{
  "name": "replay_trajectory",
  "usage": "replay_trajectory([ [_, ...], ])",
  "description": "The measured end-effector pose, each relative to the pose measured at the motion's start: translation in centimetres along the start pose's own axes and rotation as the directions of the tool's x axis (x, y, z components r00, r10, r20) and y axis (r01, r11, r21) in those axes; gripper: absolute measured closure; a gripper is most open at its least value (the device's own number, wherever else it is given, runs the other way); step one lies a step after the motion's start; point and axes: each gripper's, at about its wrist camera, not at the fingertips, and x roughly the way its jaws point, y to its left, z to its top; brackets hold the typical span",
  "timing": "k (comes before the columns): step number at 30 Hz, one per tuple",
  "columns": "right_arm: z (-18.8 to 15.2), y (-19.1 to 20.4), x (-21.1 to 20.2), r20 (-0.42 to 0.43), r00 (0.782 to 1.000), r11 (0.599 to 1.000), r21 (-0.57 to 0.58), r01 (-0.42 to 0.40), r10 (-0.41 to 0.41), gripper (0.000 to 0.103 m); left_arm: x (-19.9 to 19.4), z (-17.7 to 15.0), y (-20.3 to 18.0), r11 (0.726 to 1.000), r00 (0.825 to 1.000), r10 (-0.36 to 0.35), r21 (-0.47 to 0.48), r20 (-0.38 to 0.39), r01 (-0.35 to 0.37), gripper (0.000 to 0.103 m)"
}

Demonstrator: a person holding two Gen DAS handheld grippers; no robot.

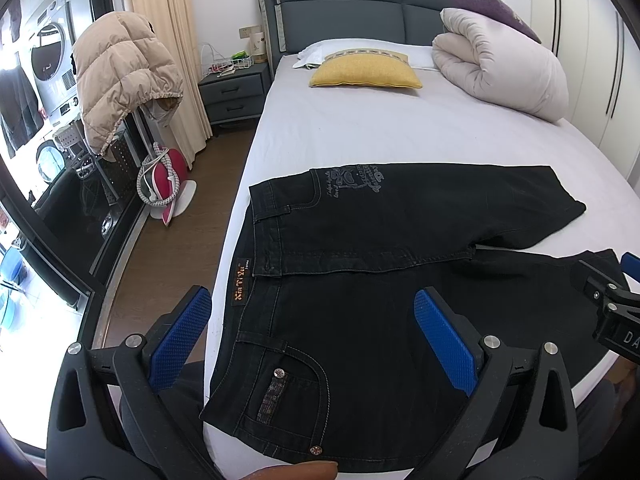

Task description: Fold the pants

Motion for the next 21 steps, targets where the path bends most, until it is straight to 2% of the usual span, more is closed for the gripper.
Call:
replay_trajectory([
  [21, 0.1, -0.02, 0.13, -0.005, 1.0, 1.0, -0.007, 0.002, -0.003, 0.0, 0.17, -0.26, -0.15, 1.0, 1.0, 0.0, 0.002, -0.005, 0.001, 0.0],
])
